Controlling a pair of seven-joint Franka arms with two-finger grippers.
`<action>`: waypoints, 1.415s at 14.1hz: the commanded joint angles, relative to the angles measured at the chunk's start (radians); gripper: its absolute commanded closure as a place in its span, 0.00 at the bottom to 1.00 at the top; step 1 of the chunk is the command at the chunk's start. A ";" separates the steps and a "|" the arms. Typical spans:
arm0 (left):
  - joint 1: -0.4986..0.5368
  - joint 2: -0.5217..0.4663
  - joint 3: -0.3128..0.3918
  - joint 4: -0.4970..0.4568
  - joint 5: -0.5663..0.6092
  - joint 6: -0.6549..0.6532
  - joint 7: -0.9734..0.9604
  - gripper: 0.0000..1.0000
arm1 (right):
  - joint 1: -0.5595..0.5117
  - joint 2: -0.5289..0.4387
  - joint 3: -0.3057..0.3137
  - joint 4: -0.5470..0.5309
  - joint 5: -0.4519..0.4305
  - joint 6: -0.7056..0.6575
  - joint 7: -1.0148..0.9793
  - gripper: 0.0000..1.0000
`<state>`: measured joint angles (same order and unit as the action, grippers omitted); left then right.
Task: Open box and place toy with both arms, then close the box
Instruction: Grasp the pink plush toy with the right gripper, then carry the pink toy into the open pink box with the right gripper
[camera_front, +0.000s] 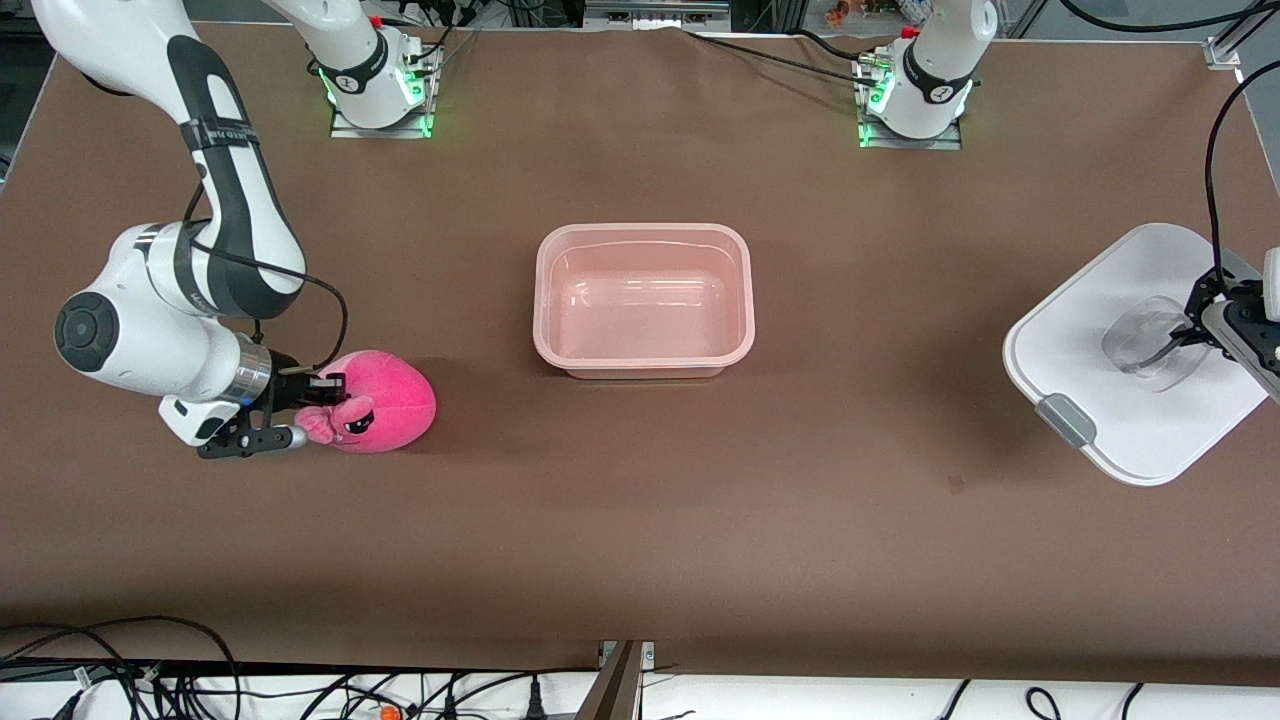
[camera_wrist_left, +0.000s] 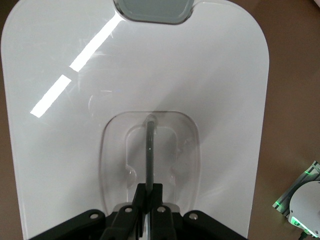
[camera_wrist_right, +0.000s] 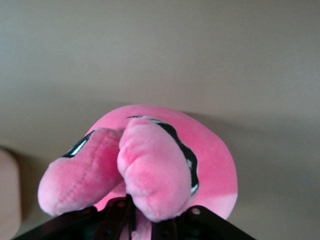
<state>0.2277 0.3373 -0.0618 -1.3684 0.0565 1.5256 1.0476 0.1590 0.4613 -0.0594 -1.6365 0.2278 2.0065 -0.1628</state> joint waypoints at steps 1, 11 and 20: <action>0.007 -0.006 -0.010 0.000 -0.010 -0.015 0.023 1.00 | 0.017 -0.009 0.042 0.140 -0.010 -0.228 -0.020 1.00; 0.012 -0.006 -0.010 -0.005 -0.010 -0.016 0.025 1.00 | 0.442 -0.004 0.056 0.400 -0.193 -0.562 -0.224 1.00; 0.012 -0.006 -0.010 -0.005 -0.012 -0.018 0.023 1.00 | 0.611 0.194 0.059 0.656 -0.285 -0.569 -0.428 1.00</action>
<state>0.2309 0.3385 -0.0672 -1.3724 0.0565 1.5188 1.0477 0.7592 0.5964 0.0078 -1.1087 -0.0461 1.4721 -0.5603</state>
